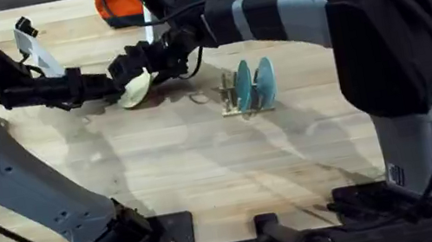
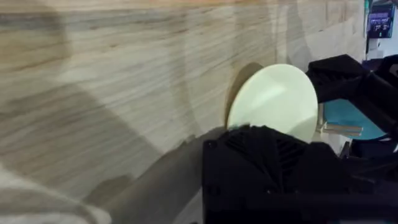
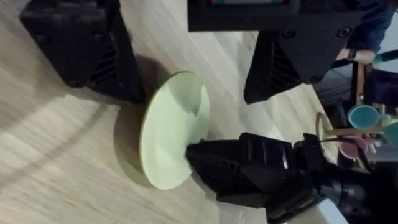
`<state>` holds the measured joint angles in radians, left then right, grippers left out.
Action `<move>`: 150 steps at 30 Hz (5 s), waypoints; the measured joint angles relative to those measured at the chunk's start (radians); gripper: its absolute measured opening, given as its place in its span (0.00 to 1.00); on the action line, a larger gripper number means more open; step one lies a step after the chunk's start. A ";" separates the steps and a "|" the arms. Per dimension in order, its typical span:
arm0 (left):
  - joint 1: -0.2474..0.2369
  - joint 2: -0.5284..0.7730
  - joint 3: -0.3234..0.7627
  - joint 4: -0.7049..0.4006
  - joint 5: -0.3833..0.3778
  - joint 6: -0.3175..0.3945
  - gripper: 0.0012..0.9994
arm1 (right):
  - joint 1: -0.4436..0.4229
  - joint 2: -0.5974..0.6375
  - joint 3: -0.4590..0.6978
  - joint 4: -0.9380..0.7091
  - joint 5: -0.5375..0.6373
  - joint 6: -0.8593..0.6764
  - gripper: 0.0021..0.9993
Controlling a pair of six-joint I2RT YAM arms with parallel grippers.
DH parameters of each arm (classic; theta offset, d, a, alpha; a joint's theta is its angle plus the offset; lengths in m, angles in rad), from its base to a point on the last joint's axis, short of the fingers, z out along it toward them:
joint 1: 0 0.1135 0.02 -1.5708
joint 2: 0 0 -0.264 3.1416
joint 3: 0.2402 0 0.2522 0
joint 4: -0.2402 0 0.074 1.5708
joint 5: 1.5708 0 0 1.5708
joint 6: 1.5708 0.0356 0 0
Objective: Pick up the plates from the table one by one and place each into a slot on the dish rack.
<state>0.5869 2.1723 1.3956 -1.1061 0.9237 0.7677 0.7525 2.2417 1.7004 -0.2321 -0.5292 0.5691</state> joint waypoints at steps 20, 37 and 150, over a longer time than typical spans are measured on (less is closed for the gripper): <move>0.001 0.000 -0.004 0.004 0.004 0.000 0.04 | 0.001 0.002 0.000 0.035 0.036 0.064 0.89; 0.001 0.000 -0.004 0.004 0.005 0.000 0.04 | 0.005 0.043 0.005 0.045 0.048 0.116 0.72; -0.231 -0.372 0.485 -0.349 -0.502 -0.064 1.00 | -0.238 -0.427 0.576 -1.111 0.703 -0.363 0.03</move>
<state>0.3557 1.8004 1.8809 -1.4551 0.4221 0.7033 0.5140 1.8149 2.2768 -1.3430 0.1738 0.2063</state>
